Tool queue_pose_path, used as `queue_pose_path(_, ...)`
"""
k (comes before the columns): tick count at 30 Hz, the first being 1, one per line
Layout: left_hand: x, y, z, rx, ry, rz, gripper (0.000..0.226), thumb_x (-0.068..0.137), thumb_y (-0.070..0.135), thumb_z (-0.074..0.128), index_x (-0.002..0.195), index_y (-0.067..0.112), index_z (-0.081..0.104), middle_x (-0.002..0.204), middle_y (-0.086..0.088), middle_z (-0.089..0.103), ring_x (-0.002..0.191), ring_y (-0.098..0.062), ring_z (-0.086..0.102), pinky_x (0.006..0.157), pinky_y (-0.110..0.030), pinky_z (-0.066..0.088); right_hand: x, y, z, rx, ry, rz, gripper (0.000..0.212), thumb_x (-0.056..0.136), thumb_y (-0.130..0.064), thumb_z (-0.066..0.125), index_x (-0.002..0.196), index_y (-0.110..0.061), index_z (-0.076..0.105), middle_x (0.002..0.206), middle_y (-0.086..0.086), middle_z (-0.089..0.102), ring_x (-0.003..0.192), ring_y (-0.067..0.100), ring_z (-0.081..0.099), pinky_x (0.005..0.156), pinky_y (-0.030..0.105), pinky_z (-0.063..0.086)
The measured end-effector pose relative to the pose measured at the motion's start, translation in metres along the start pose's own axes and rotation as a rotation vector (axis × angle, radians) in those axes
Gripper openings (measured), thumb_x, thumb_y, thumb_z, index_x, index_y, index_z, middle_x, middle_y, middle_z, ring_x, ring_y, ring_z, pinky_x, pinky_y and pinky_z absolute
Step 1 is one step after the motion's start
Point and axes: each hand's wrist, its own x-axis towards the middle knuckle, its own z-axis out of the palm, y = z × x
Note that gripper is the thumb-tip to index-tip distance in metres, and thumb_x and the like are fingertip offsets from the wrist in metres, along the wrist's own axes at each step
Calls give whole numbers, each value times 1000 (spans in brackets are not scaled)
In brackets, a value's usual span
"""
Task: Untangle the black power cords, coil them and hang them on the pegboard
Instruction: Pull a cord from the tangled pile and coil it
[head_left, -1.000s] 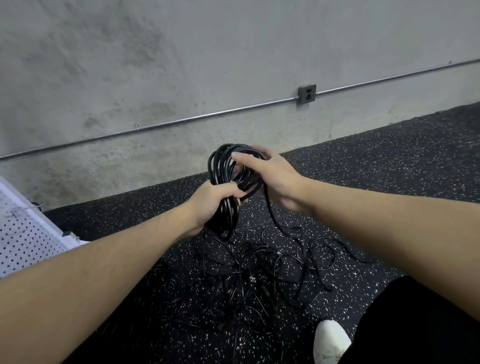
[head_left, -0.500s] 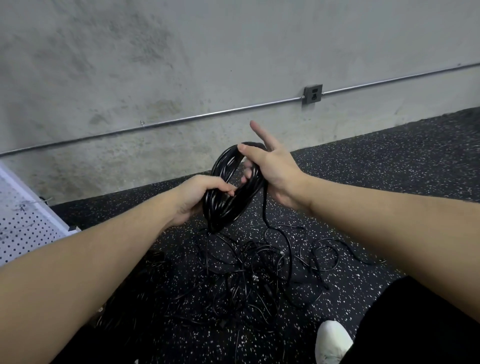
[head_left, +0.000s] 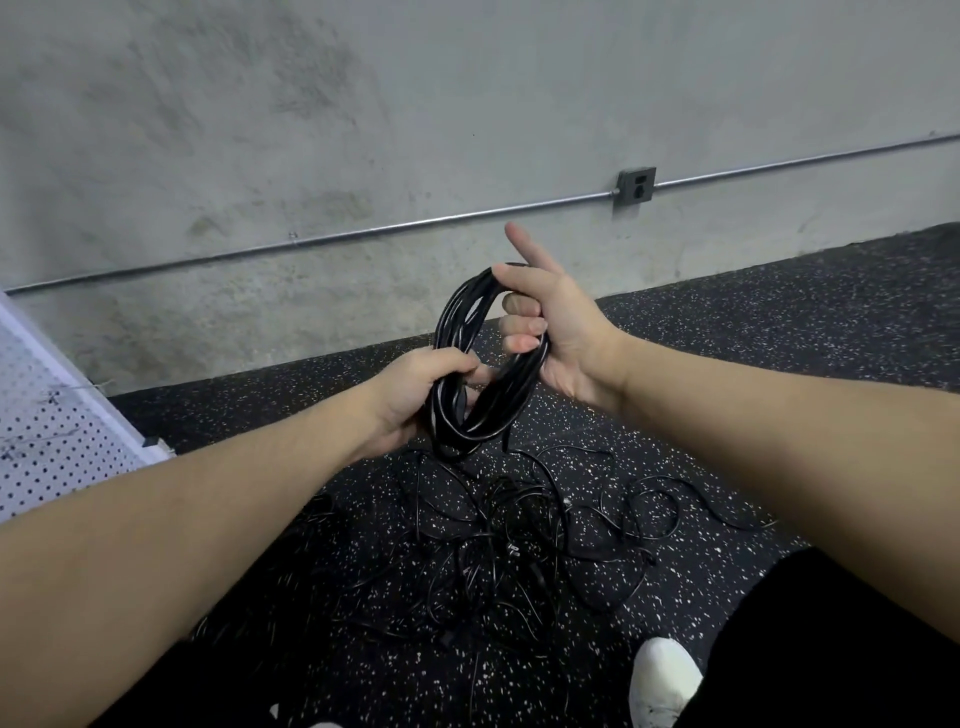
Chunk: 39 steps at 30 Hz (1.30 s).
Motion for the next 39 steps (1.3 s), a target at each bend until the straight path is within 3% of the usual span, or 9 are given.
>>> queue_pose_path(3, 1, -1, 1, -5, -39, 44, 39, 81, 34, 71, 107, 8, 58, 83, -10, 58, 65, -19, 61, 66, -29, 52, 1, 0, 1, 12, 6, -15, 55, 103, -9, 50, 148, -40, 44, 51, -6, 25, 38, 4, 22, 35, 17, 24)
queue_pose_path(8, -9, 0, 9, -161, -248, 19, 23, 80, 13, 68, 73, 21, 47, 129, -33, 60, 122, -48, 61, 110, -52, 44, 2, -2, -2, 4, -13, -8, 56, 102, -10, 52, 148, -41, 43, 50, -6, 23, 38, 4, 21, 34, 16, 23)
queue_pose_path(16, -14, 9, 17, -284, -353, -1, 36, 72, 9, 49, 93, 17, 77, 101, -24, 68, 80, -32, 64, 79, -43, 52, 4, -2, -11, -130, -2, -59, 54, 100, -16, 59, 147, -38, 44, 54, -6, 24, 42, 5, 30, 42, 21, 39)
queue_pose_path(20, -9, 1, 18, -282, -347, -47, 45, 74, 7, 47, 102, 16, 80, 89, -13, 64, 78, -25, 62, 88, -55, 57, 4, 5, -13, -294, 77, -111, 49, 98, -24, 66, 144, -30, 50, 56, -1, 42, 46, 12, 47, 48, 24, 46)
queue_pose_path(24, -5, -4, 12, -181, -297, -19, 59, 74, 8, 49, 127, 18, 73, 89, -7, 62, 75, -19, 58, 82, -47, 60, 4, 11, -23, -412, 86, -12, 47, 106, -56, 32, 115, -22, 64, 71, 2, 65, 66, 17, 62, 62, 29, 50)
queue_pose_path(27, -1, -1, 9, -200, -235, 43, 65, 73, 9, 48, 135, 18, 65, 86, -4, 60, 72, -17, 56, 71, -36, 55, 1, 18, -34, -529, 29, 198, 50, 107, -38, 16, 115, -14, 59, 91, 6, 74, 86, 21, 68, 86, 46, 60)
queue_pose_path(33, 4, 4, 3, -289, -134, 116, 59, 85, 4, 39, 131, 25, 70, 83, -2, 59, 69, -15, 54, 64, -32, 47, -15, 41, -32, -1269, -500, 463, 56, 91, 3, 49, 136, -29, 59, 156, -7, 44, 147, 12, 32, 123, 40, 16)
queue_pose_path(37, 7, 4, -2, -264, -77, 156, 59, 85, 4, 38, 131, 25, 68, 80, -2, 58, 68, -15, 53, 68, -34, 44, -19, 45, -23, -1221, -545, 476, 16, 101, -26, 59, 115, -28, 67, 124, -11, 69, 121, 8, 58, 114, 35, 34)
queue_pose_path(39, 7, 6, -4, -241, -39, 175, 59, 85, 4, 38, 129, 26, 69, 79, 0, 58, 66, -14, 52, 66, -34, 45, -19, 40, -24, -1168, -568, 496, 17, 104, -31, 55, 96, -17, 62, 84, -5, 73, 76, 7, 65, 82, 22, 50)
